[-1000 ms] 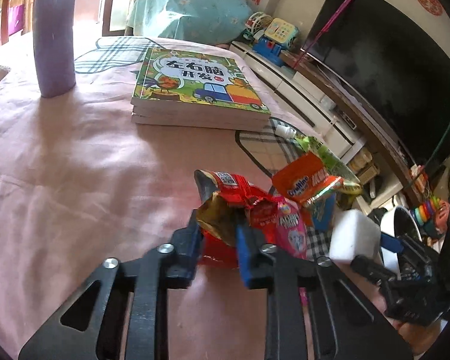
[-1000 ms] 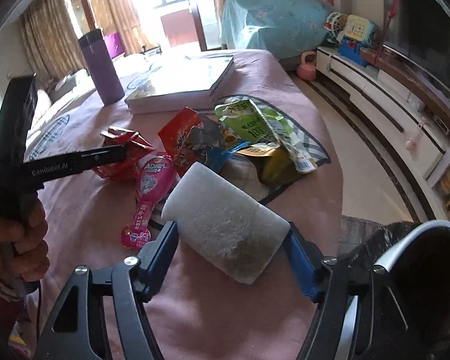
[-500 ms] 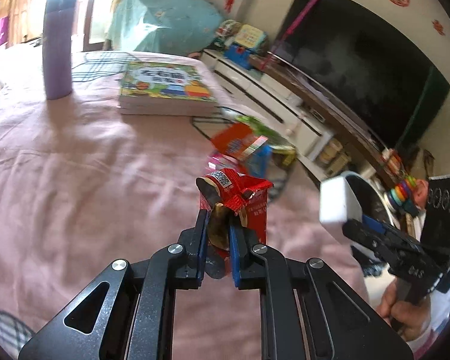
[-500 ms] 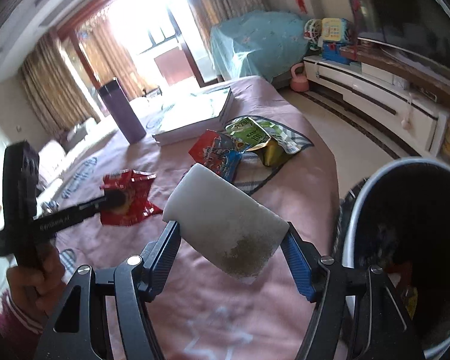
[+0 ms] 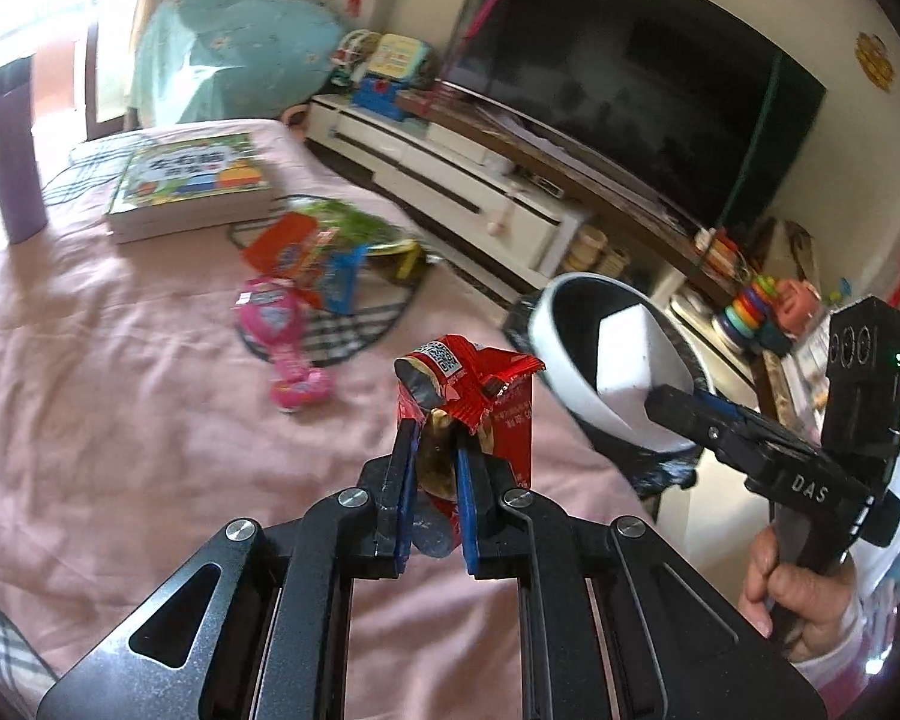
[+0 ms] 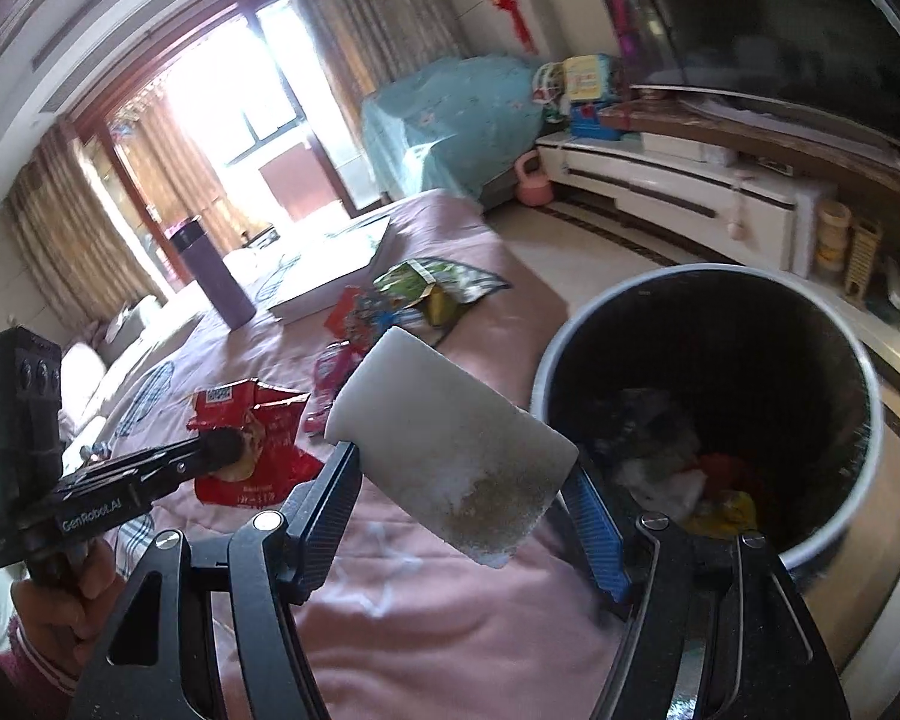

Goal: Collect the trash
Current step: 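Carry the chip bag and sponge over the bin and release both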

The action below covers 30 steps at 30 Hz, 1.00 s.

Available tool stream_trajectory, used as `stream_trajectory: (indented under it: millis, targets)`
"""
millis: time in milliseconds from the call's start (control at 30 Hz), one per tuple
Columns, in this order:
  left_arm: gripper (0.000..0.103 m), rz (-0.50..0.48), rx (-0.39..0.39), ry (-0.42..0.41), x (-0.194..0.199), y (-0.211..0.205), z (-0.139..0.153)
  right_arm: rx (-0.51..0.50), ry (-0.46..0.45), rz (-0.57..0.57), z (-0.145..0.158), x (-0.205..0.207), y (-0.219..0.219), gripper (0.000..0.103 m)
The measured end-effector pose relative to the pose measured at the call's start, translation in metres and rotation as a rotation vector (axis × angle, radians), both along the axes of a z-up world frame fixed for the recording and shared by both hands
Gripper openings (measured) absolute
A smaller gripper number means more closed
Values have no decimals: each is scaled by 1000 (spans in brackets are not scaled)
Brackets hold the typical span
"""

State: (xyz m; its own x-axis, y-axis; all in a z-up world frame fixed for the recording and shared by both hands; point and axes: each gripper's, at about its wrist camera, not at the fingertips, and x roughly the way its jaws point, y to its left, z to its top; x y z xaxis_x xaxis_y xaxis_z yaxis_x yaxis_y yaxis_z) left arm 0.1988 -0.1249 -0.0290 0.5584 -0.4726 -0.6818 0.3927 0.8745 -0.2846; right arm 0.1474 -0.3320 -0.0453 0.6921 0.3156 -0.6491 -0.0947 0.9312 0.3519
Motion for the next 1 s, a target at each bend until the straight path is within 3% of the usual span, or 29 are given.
stream_trajectory:
  millis: [533,1000]
  targets:
    - [11,-127,26,-23,6,-81,14,-23,-21,-177,9,-17,-80,70]
    - [11,-166,70,5,30,-131,5,-20,7,-209,-3,2,-111,71]
